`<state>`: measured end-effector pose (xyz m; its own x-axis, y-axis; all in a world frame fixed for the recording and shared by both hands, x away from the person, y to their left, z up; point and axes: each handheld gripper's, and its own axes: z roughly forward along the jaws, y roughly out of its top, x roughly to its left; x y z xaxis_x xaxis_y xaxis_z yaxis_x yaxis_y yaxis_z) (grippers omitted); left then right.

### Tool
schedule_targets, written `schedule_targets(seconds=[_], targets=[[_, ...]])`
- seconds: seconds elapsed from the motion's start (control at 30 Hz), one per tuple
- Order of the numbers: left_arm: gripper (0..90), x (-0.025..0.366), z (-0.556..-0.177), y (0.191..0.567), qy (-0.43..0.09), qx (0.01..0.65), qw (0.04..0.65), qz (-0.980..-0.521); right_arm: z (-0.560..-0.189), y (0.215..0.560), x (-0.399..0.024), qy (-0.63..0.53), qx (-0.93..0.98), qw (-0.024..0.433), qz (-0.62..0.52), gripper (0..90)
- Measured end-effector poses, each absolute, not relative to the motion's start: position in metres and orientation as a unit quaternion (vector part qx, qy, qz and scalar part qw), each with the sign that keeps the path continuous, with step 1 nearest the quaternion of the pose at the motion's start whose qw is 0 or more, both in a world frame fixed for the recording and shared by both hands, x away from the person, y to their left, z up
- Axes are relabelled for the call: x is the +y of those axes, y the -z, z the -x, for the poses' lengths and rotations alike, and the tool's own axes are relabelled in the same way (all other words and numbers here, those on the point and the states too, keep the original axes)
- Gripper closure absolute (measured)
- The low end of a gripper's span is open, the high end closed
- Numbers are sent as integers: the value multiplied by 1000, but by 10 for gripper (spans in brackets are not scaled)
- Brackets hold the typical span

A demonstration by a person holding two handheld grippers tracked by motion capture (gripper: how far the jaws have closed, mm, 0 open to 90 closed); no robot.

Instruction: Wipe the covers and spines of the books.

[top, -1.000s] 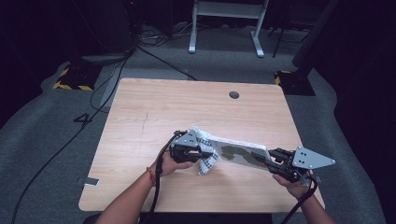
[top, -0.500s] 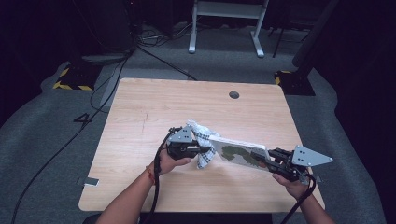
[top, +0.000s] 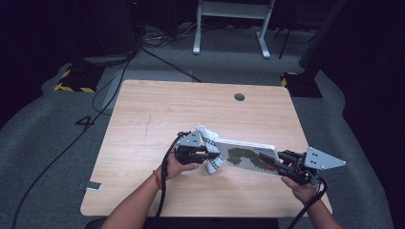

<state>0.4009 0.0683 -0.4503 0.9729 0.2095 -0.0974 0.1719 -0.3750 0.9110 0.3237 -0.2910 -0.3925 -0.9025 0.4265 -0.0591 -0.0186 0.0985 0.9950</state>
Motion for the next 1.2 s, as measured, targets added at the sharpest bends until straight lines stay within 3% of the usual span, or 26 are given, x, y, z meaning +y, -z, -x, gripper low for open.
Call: schedule_targets(seconds=[0.93, 1.2], targets=[[812, 89, -397, 430, -39, 112, 577, -808, -337, 417, -280, -537, 821, 104, -166, 760], [813, 90, -394, 426, -44, 110, 582, -804, -337, 418, -275, -526, 826, 115, -165, 774]])
